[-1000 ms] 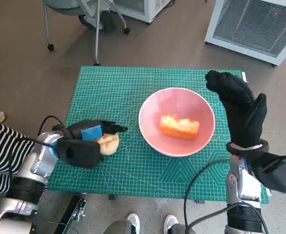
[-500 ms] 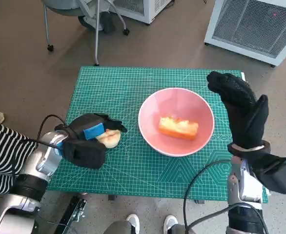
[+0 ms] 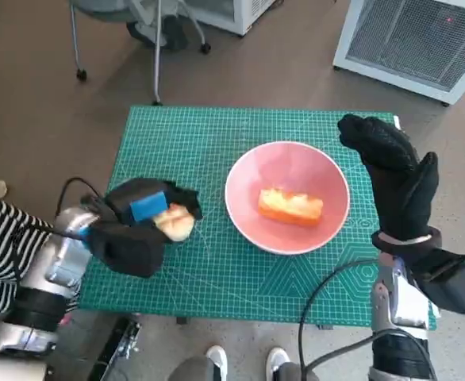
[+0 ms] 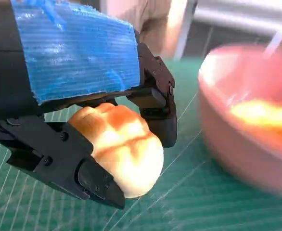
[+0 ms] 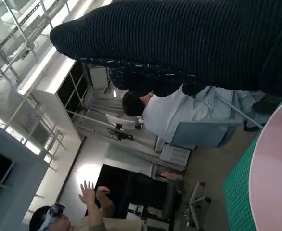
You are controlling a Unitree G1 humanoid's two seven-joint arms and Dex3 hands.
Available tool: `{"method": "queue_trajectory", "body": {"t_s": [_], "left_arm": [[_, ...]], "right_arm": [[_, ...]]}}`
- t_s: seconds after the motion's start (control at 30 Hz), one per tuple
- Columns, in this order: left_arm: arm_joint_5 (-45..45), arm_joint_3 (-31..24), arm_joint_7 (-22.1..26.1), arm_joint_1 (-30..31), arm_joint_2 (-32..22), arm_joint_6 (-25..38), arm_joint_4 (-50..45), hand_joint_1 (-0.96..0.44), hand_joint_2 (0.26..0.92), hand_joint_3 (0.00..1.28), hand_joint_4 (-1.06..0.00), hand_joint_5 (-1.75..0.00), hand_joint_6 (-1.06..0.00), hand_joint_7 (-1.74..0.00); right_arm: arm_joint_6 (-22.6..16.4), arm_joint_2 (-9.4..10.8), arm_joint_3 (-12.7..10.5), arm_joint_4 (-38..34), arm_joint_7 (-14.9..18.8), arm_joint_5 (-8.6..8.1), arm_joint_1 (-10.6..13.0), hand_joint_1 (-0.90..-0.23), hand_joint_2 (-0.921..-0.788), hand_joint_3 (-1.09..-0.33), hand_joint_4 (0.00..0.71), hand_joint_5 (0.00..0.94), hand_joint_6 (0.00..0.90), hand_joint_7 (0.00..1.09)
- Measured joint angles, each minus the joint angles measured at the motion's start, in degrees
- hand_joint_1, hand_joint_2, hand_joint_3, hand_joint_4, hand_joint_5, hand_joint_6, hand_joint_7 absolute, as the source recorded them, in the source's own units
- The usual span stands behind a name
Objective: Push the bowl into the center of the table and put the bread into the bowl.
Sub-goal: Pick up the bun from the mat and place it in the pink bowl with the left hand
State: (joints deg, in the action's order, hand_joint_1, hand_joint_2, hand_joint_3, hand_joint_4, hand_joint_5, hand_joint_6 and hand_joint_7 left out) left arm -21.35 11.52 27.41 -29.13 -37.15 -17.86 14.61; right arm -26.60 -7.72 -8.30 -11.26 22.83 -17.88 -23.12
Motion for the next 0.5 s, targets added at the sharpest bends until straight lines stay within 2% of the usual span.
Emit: {"method": "queue_trajectory", "body": {"t_s": [0.23, 0.5], "left_arm": [[3.30, -3.29, 0.97, -1.92, 1.02, 4.88, -8.59, 0.00, 0.911, 0.01, -0.82, -1.04, -0.66, -1.11], [4.15, -3.54, -0.47, -7.05, 6.14, 7.60, -14.20, 0.00, 0.902, 0.00, -0.86, -1.01, -0.68, -1.08]], "right_arm": [[0.05, -0.01, -0.05, -0.03, 0.06, -0.07, 0.00, -0.720, -0.921, -0.745, 0.180, 0.000, 0.078, 0.42], [0.11, 0.01, -0.02, -0.12, 0.10, -0.08, 0.00, -0.720, -0.921, -0.746, 0.179, 0.000, 0.073, 0.42]]}}
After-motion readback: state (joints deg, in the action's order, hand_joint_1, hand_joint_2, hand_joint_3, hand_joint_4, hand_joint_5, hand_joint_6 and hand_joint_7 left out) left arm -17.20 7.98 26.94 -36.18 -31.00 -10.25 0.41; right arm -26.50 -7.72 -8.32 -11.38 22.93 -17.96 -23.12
